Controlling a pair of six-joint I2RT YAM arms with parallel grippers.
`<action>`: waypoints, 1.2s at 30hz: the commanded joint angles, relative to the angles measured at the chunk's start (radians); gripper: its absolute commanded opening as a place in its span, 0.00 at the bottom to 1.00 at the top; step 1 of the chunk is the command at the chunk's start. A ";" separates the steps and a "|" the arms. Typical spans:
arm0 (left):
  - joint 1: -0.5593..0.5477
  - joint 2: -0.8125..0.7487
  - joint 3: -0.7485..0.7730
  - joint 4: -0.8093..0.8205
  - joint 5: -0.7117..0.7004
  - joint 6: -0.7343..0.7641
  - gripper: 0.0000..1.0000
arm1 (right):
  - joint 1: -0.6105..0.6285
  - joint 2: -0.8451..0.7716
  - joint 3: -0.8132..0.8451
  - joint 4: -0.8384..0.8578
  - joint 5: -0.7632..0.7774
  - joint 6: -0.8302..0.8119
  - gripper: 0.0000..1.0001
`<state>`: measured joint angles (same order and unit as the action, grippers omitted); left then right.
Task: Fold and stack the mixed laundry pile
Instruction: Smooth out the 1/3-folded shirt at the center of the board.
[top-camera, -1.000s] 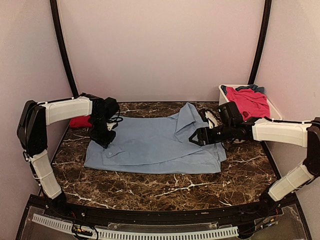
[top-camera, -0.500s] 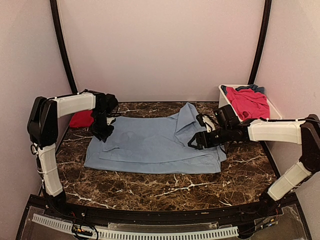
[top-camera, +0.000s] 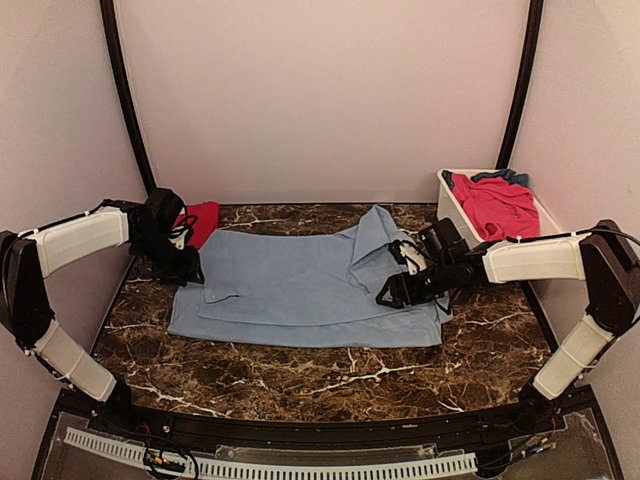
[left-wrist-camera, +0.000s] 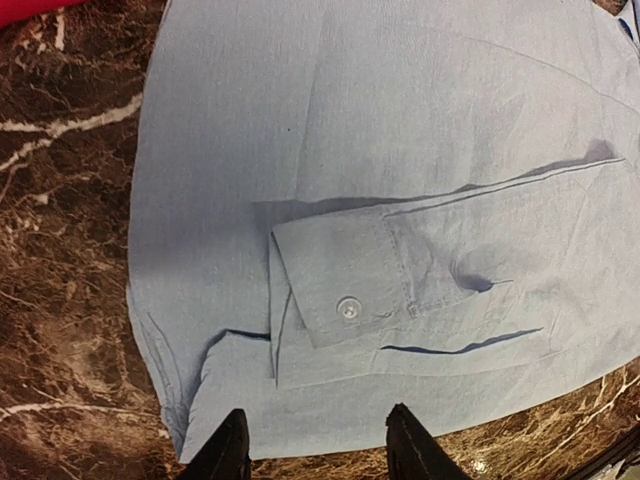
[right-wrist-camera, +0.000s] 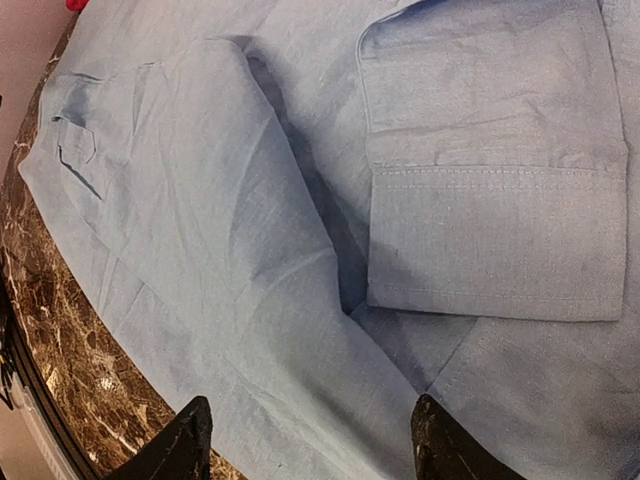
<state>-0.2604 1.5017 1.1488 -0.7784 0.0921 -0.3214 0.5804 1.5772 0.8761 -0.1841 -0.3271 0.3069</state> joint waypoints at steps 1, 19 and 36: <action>0.019 -0.009 -0.122 0.145 0.118 -0.123 0.46 | 0.000 0.029 0.001 0.007 0.019 -0.015 0.63; 0.033 0.100 -0.188 0.223 0.137 -0.158 0.50 | 0.002 0.104 0.015 -0.070 0.120 0.022 0.63; 0.033 0.121 -0.250 0.308 0.152 -0.227 0.40 | 0.002 0.086 0.055 -0.105 0.119 0.034 0.70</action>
<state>-0.2329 1.6512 0.9291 -0.5056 0.2237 -0.5293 0.5808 1.6768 0.9035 -0.2680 -0.2264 0.3355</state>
